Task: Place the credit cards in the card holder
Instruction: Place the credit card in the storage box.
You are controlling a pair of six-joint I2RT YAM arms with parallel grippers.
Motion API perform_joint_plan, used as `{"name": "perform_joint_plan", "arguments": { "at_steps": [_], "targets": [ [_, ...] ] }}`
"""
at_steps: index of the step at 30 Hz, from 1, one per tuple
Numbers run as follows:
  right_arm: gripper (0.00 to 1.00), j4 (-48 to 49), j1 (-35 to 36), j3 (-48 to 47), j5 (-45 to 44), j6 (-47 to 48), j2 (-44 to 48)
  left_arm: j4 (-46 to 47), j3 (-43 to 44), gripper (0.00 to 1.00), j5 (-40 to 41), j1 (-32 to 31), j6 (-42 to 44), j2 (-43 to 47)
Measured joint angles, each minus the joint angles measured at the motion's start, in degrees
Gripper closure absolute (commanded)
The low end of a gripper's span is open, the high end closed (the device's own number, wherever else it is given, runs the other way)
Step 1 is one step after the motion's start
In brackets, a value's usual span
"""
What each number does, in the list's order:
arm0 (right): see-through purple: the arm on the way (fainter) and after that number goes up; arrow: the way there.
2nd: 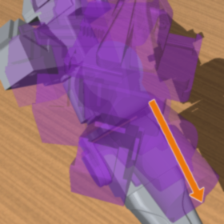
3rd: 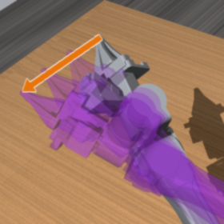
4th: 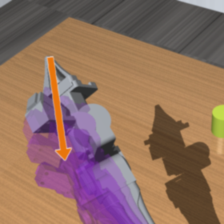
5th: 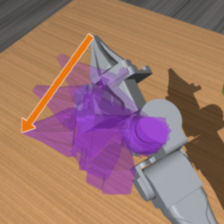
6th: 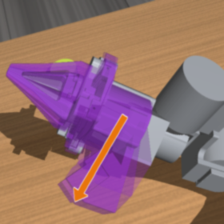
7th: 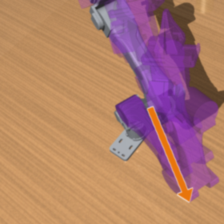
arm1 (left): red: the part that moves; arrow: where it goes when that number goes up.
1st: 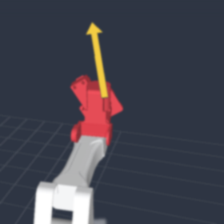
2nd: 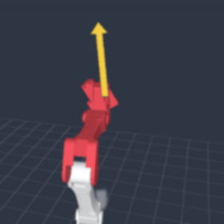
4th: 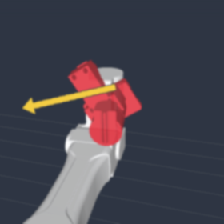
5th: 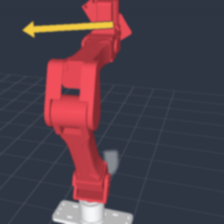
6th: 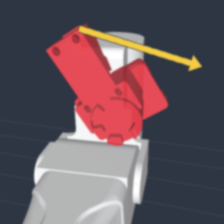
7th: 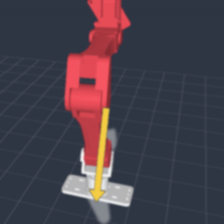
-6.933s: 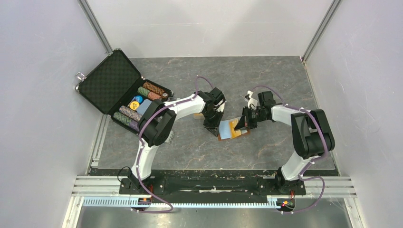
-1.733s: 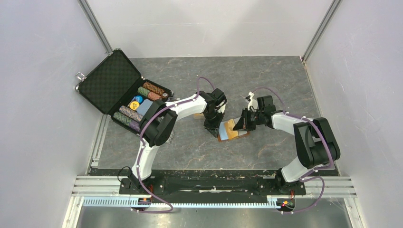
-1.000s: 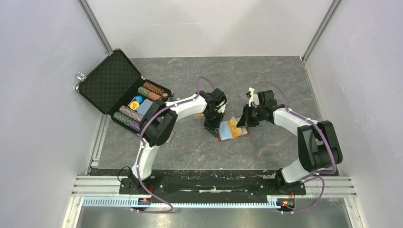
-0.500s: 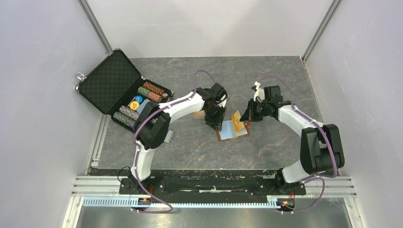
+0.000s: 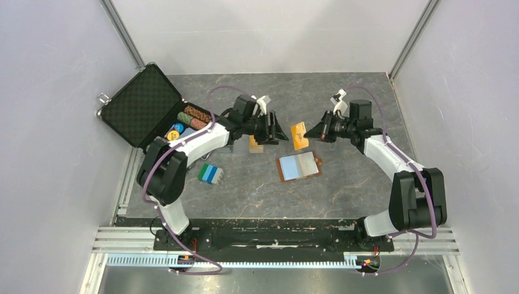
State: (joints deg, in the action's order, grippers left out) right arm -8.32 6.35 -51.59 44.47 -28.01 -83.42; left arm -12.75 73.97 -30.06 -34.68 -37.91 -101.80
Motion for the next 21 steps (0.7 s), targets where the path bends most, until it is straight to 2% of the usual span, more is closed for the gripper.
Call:
{"name": "perform_joint_plan", "arguments": {
  "at_steps": [7, 15, 21],
  "targets": [
    [1.00, 15.6, -0.1, 1.1, 4.7, -13.1, 0.6, 20.6, -11.1, 0.40, -5.9, 4.7, -13.4, 0.5],
    [1.00, 25.4, -0.1, 2.9, 6.2, -21.7, 0.6, 36.1, -13.9, 0.51, -9.9, 5.0, -21.7, 0.5],
    [1.00, 29.7, -0.2, 2.9, 6.1, -24.7, 0.6, 45.0, -15.6, 0.52, -12.3, 5.1, -26.5, 0.4]
  ]
}}
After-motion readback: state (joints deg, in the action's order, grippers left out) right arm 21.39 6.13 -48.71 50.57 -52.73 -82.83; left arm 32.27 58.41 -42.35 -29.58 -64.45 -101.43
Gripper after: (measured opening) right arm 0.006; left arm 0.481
